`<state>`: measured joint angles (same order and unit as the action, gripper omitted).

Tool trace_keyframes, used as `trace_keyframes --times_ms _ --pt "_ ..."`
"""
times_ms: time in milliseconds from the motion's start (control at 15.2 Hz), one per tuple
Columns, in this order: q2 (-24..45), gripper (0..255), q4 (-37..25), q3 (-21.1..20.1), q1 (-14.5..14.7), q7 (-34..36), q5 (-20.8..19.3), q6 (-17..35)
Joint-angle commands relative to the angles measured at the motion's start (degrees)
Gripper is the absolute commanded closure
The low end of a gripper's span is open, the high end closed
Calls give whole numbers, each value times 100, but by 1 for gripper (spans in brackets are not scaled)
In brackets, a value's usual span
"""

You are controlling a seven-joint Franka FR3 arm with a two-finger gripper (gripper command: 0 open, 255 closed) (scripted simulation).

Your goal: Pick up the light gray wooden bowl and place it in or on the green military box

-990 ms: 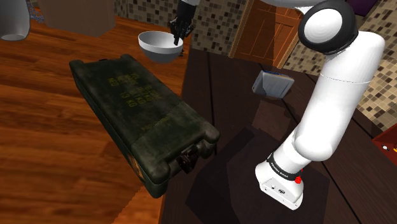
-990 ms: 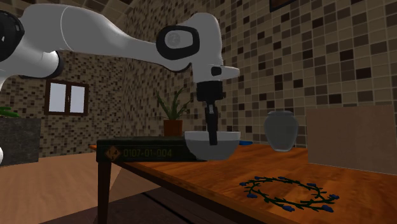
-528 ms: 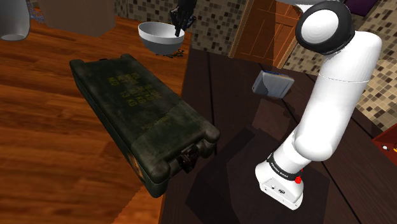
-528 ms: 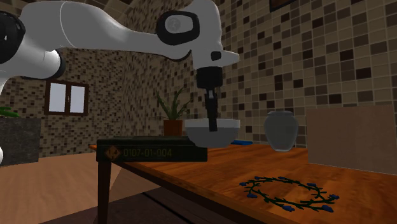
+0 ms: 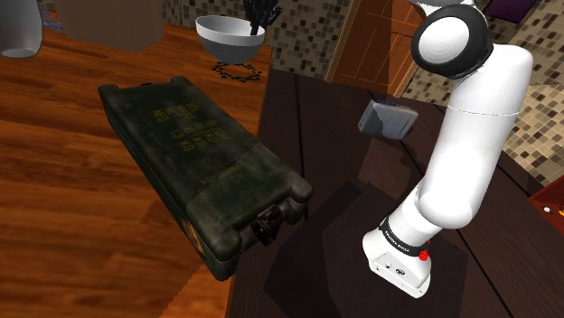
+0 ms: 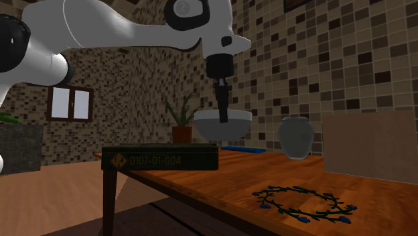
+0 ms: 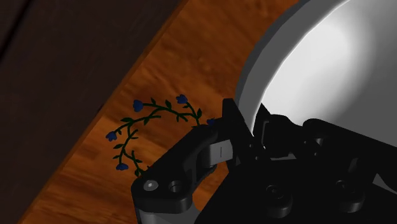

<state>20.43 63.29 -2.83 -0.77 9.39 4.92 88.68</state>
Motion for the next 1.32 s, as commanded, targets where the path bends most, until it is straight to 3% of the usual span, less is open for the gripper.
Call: trace_keyframes --times_ms 0,396,726,1254 --pt "148 255 -387 0 0 16 -5 -237" --pt "611 255 -1574 -8 16 84 -23 -958" --pt "-598 255 203 -133 344 506 -47 -347" --pt "-1755 255 1653 -481 838 1335 -70 22"
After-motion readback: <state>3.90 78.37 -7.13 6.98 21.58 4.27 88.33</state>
